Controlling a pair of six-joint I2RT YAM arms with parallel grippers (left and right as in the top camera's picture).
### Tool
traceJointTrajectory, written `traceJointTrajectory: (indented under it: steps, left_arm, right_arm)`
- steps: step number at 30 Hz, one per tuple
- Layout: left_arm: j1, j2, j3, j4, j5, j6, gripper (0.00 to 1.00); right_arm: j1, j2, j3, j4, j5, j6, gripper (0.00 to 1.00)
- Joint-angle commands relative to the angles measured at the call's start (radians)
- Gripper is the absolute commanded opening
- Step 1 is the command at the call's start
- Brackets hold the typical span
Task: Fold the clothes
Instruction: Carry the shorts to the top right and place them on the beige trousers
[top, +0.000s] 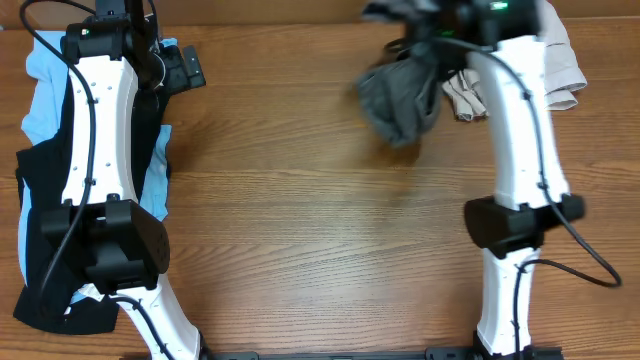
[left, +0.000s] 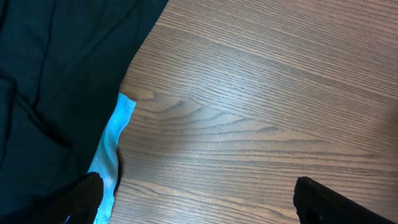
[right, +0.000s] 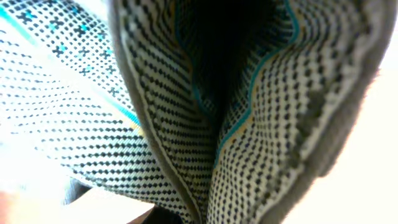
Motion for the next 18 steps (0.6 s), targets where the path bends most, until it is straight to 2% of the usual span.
traceJointTrajectory:
  steps: [1, 9, 18]
  left_arm:
    - [-0.006, -0.015, 0.018, 0.005, -0.006, -0.011, 1.0]
    - [-0.007, -0.015, 0.018, 0.004, -0.006, -0.014, 1.0]
    - [-0.01, -0.015, 0.018, 0.008, -0.003, -0.027, 1.0]
  right_arm:
    - [-0.097, -0.067, 0.038, 0.003, 0.011, 0.054, 0.04]
    - [-0.338, -0.1, 0.03, 0.02, 0.013, 0.32, 0.04]
    - [-0.409, -0.099, -0.102, 0.206, -0.014, 0.452, 0.04]
